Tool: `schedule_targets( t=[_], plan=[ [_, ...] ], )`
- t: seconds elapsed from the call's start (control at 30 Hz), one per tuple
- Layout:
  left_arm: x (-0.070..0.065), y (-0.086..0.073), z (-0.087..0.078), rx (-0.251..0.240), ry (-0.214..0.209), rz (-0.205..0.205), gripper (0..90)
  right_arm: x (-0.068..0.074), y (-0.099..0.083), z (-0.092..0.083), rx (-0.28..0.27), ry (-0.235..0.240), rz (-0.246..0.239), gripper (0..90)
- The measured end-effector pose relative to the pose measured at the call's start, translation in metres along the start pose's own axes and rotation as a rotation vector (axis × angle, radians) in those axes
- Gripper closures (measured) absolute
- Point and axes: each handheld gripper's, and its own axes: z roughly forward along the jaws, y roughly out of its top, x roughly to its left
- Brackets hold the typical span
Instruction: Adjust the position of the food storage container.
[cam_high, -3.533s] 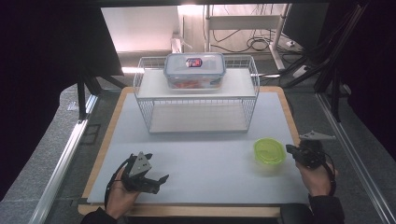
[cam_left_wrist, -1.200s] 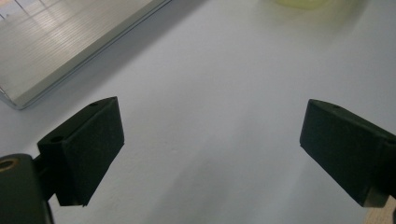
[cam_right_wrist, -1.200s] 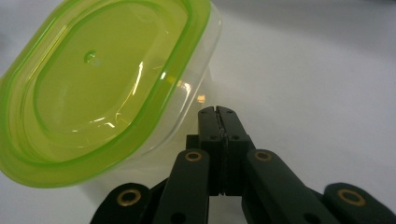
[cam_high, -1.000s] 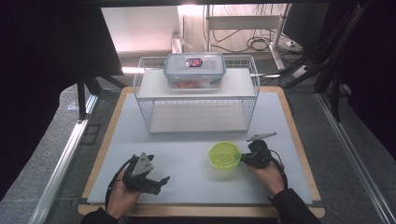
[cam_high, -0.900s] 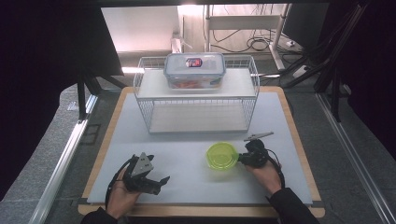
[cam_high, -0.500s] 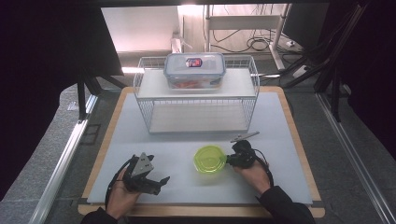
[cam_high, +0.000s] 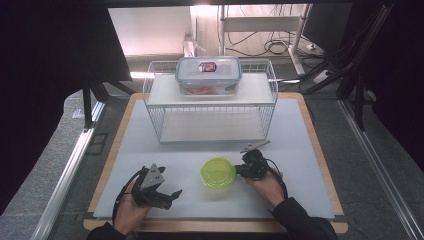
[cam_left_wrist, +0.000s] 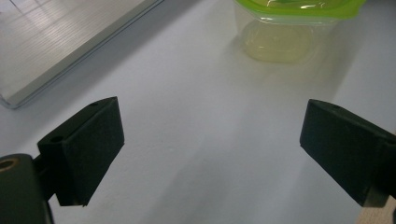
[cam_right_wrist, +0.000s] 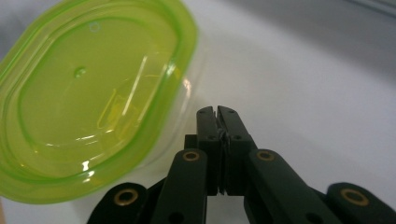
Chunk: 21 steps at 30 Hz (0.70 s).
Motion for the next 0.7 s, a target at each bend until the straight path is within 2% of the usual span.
schedule_targets(
  t=[0.1,0.2,0.47,0.57,0.7],
  plan=[
    [0.0,0.0,0.0,0.0,0.0,-0.001,6.1,-0.002,0.0,-0.006,-0.013,-0.05,-0.031,82.8],
    [0.001,0.0,0.0,0.001,0.001,-0.007,5.6,-0.003,-0.001,-0.013,-0.031,-0.106,-0.067,73.9],
    [0.004,-0.003,0.0,0.016,0.018,-0.014,5.0,-0.004,0.0,-0.03,-0.064,-0.223,-0.147,42.9],
    [0.003,-0.003,0.001,0.024,0.024,-0.005,5.0,-0.007,-0.002,-0.033,-0.078,-0.238,-0.148,32.5],
    [0.003,-0.004,0.002,0.028,0.024,-0.001,5.0,-0.01,-0.006,-0.037,-0.096,-0.236,-0.138,22.7]
  ],
)
